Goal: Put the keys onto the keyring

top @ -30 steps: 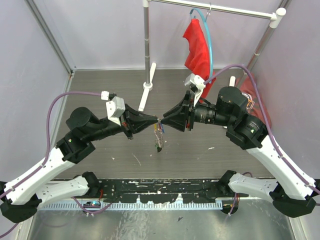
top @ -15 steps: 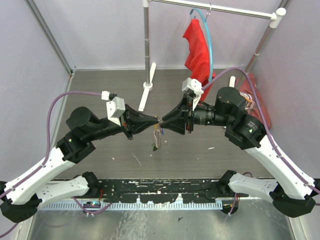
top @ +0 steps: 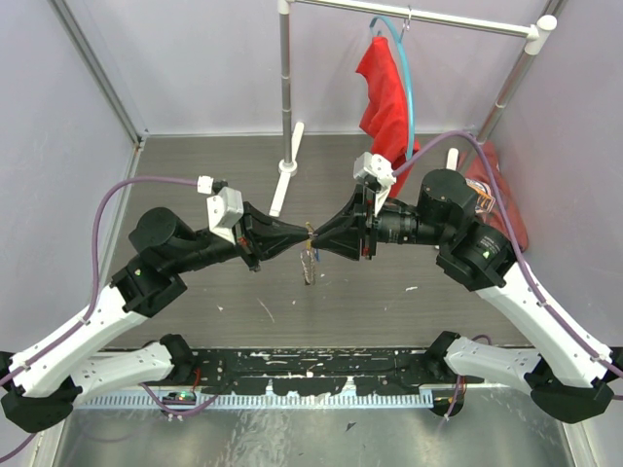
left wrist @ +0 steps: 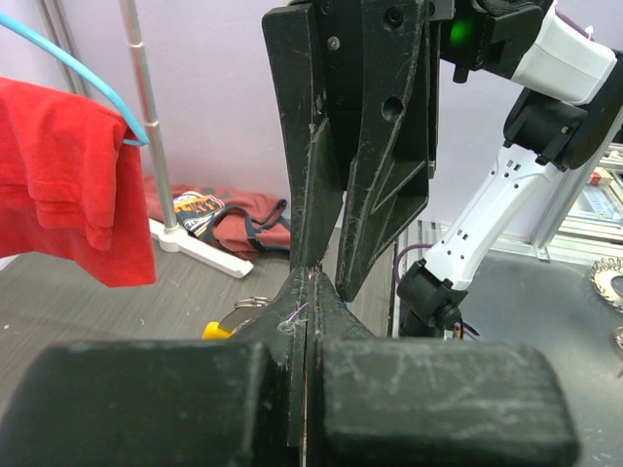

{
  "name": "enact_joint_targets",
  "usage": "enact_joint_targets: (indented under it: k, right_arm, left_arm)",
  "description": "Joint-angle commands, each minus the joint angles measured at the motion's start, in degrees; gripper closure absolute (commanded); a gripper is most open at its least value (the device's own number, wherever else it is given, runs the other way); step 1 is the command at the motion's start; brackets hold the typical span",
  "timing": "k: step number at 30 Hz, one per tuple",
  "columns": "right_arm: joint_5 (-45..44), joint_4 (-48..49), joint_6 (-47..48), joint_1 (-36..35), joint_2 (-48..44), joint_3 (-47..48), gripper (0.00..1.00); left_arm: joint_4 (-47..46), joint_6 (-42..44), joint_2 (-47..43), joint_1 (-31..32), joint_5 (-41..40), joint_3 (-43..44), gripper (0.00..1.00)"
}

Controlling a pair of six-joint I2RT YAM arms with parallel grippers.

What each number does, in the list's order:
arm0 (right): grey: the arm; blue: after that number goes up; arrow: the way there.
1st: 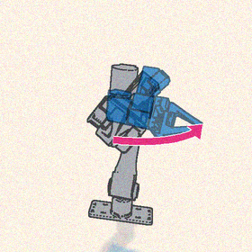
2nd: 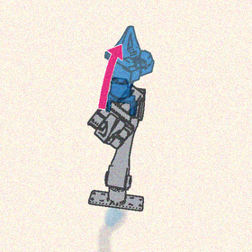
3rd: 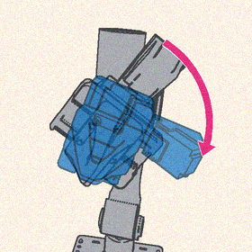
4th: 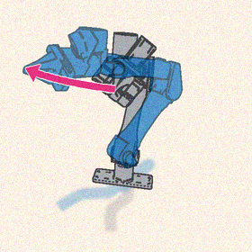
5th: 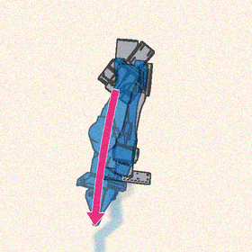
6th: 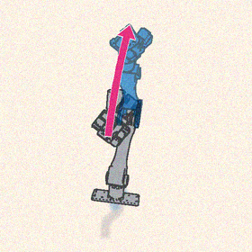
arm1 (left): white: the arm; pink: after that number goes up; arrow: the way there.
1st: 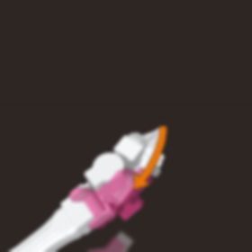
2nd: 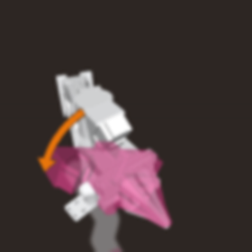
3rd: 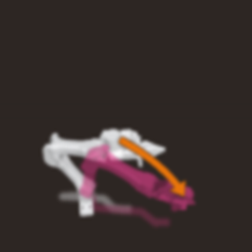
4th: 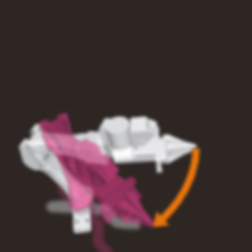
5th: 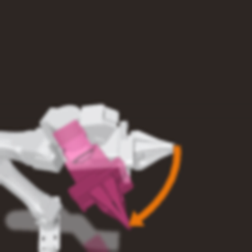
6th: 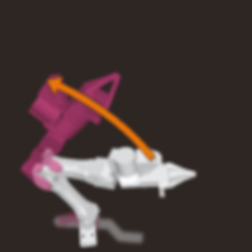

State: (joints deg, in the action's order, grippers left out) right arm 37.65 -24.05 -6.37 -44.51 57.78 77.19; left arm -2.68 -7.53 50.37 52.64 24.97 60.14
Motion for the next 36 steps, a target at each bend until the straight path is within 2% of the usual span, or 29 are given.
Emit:
enact_joint_targets:
  k: [1,3,9,14,16,18,21,25,30,33,36]
  right_arm:
    - [1.4,4.0,-0.9,0.0,-0.2,0.1,0.73]
    - [1.6,4.2,-1.0,0.0,0.0,0.1,0.78]
    - [1.4,4.2,-0.7,0.0,-0.1,0.1,0.99]
    - [0.4,4.2,0.2,0.0,-1.1,0.3,0.99]
    - [0.3,3.2,1.6,0.0,-1.3,0.8,0.99]
    - [0.2,0.6,3.8,0.0,-1.1,2.0,0.99]
    - [-1.3,-5.8,9.3,0.0,-0.2,5.0,0.99]
    - [-3.1,-14.3,16.6,0.0,0.9,8.9,0.99]
    - [-3.4,-24.2,23.0,0.0,3.6,14.7,0.99]
    - [-3.5,-28.1,24.7,0.0,4.9,16.6,0.99]
    - [-2.8,-30.0,25.2,0.0,5.5,17.3,0.99]
  left_arm:
    - [-3.7,-0.3,-0.5,0.0,0.6,2.2,1.0]
    - [-3.8,-0.4,-0.6,0.0,0.5,2.1,1.0]
    - [-3.8,-0.4,-0.6,0.0,0.4,2.0,1.0]
    - [-3.4,-0.6,-0.3,0.0,0.6,2.4,0.99]
    - [-2.1,-0.6,0.1,0.0,1.4,3.1,0.89]
    - [1.0,-0.1,0.8,0.0,2.6,4.6,0.69]
    - [6.5,1.0,1.6,0.0,4.4,7.1,0.57]
    - [14.6,3.4,2.9,0.0,5.0,10.6,0.48]
    - [26.4,8.2,6.7,0.0,5.0,16.8,0.42]
    - [28.7,9.4,8.6,0.0,5.1,17.9,0.37]
    - [28.9,10.0,9.9,0.0,6.2,18.5,0.38]
